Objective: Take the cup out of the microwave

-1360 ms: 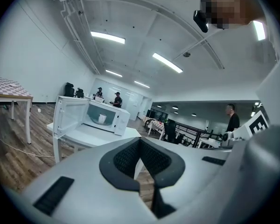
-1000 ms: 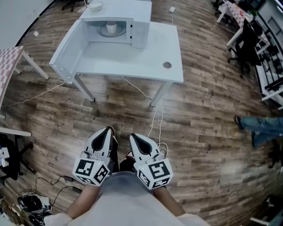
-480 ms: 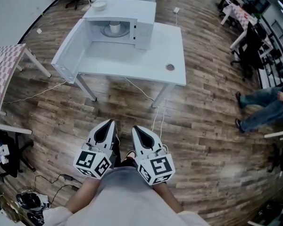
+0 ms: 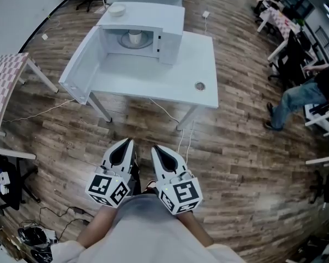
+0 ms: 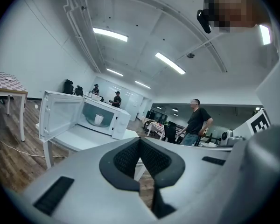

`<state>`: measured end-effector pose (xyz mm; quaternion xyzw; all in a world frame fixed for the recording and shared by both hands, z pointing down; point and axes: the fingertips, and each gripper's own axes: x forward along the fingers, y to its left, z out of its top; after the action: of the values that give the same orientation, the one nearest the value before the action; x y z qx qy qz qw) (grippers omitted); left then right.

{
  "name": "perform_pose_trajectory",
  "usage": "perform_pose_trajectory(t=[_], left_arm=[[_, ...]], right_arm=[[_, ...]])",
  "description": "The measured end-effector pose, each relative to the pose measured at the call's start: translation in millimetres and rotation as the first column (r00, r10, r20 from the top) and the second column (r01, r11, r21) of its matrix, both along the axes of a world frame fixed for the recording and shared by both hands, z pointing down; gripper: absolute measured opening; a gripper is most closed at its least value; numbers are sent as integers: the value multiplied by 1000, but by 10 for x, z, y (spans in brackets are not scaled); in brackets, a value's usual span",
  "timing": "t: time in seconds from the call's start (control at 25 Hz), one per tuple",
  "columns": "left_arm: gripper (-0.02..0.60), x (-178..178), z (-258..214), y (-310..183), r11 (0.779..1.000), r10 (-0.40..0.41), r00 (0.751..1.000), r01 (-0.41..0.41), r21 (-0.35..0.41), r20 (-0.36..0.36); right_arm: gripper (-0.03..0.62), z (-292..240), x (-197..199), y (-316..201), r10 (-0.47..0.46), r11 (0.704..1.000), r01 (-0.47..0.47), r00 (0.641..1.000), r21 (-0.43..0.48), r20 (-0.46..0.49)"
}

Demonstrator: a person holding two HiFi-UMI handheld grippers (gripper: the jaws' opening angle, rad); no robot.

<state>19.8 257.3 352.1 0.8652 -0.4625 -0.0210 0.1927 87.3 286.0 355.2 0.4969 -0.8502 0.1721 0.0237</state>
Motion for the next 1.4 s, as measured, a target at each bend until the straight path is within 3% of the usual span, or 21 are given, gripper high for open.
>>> perform_pose_trajectory(t=[0.72, 1.16, 1.4], left_arm=[[15, -311, -36, -949, 1000, -15, 999, 14, -21, -36], [15, -528, -81, -1612, 999, 30, 998, -31, -17, -59], [15, -618, -153, -1904, 997, 73, 994, -72, 9, -85]], right_arm=[[23, 20, -420, -989, -53, 998, 53, 999, -22, -10], [23, -15, -755, -1646, -59, 998, 58, 998, -30, -22], [23, -56, -945, -1908, -49, 999, 51, 992, 12, -113]])
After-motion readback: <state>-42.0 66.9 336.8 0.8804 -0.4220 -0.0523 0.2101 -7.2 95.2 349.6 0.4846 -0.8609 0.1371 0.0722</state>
